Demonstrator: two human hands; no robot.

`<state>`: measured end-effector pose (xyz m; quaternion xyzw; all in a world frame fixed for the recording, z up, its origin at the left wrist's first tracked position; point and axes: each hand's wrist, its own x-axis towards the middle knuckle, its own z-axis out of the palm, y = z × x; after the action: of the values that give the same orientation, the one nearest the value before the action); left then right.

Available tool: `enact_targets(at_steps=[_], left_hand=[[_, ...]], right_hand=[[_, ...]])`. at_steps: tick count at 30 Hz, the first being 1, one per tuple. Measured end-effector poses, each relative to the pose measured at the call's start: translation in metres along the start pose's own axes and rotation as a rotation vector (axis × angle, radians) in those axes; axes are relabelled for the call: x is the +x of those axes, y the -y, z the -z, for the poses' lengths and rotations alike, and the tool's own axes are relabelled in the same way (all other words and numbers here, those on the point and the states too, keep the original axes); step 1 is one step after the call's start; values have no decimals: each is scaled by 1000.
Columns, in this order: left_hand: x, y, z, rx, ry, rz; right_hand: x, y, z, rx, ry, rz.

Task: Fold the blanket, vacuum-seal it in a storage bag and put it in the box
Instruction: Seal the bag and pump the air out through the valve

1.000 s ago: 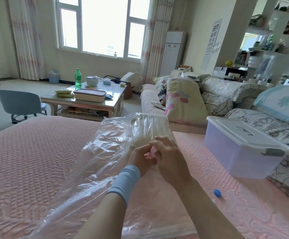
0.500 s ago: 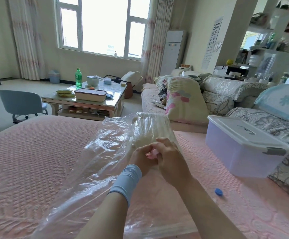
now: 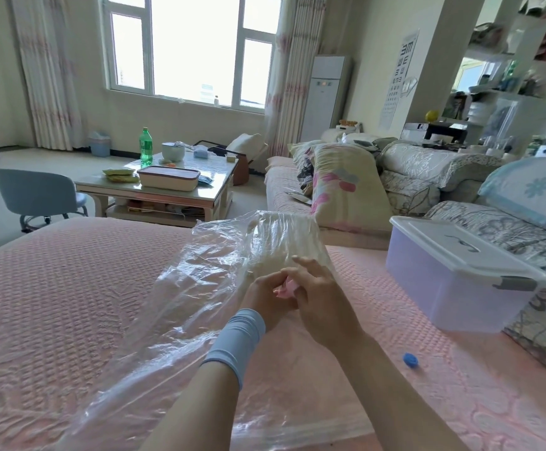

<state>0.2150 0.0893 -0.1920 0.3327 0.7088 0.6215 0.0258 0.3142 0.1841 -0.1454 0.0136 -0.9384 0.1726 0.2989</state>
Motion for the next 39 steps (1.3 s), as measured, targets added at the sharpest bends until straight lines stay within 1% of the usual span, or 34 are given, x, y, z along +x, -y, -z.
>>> enact_targets(at_steps=[1, 2, 6, 7, 8, 9, 10, 12, 14, 15, 16, 18, 19, 21, 22, 24, 25, 26, 27, 29, 31, 33, 35, 37, 39], left_hand=[[0, 0, 0, -17, 12, -2], [1, 0, 1, -36, 21, -13], [4, 0, 4, -68, 24, -19], [3, 0, 3, -68, 24, -9], [3, 1, 3, -68, 22, -2], [2, 1, 1, -69, 22, 1], [1, -1, 1, -65, 18, -8], [-1, -3, 0, -25, 4, -25], [-2, -4, 2, 24, 19, 14], [-2, -5, 5, 42, 39, 34], [-2, -6, 8, 64, 70, 51], [1, -11, 15, 147, 117, 70], [3, -16, 19, 176, 101, 68], [4, -31, 30, 118, 12, 65], [5, -40, 34, 51, -28, 71], [5, -55, 42, -94, -61, 63], [3, -61, 44, -123, -63, 51], [0, -66, 45, -96, -52, 34], [-2, -70, 45, -16, -35, 15], [-4, -70, 47, 199, 9, -3], [-1, -67, 47, 370, -12, -21], [1, -67, 49, 441, -79, -54], [2, -70, 51, 534, -89, -92], [2, -78, 53, 656, -104, -198], [1, -93, 60, 709, -216, -375]], right_hand=[[1, 1, 4, 1, -7, 7], [4, 4, 10, 0, -65, 52], [20, 23, 41, 18, -547, 326], [22, 25, 44, 26, -625, 366], [23, 26, 44, 35, -658, 377], [21, 24, 40, 43, -648, 362], [16, 21, 32, 46, -594, 323], [5, 13, 15, 40, -370, 194], [-1, 1, -1, 13, -146, 72], [-2, -3, -7, 2, -94, 33], [-1, -7, -11, 14, -77, 3], [4, -12, -14, 98, -52, -32], [5, -14, -14, 151, -13, -31], [6, -19, -16, 209, 78, 9], [6, -22, -18, 208, 92, 16], [8, -26, -26, 247, 55, -19], [10, -28, -30, 303, 28, -52], [13, -29, -35, 370, 6, -91], [16, -31, -38, 414, 1, -126], [21, -33, -43, 414, 15, -163], [25, -36, -48, 419, 41, -158], [26, -38, -53, 440, 81, -156], [28, -38, -58, 466, 99, -172], [30, -38, -62, 495, 81, -189], [33, -37, -64, 507, 59, -203]])
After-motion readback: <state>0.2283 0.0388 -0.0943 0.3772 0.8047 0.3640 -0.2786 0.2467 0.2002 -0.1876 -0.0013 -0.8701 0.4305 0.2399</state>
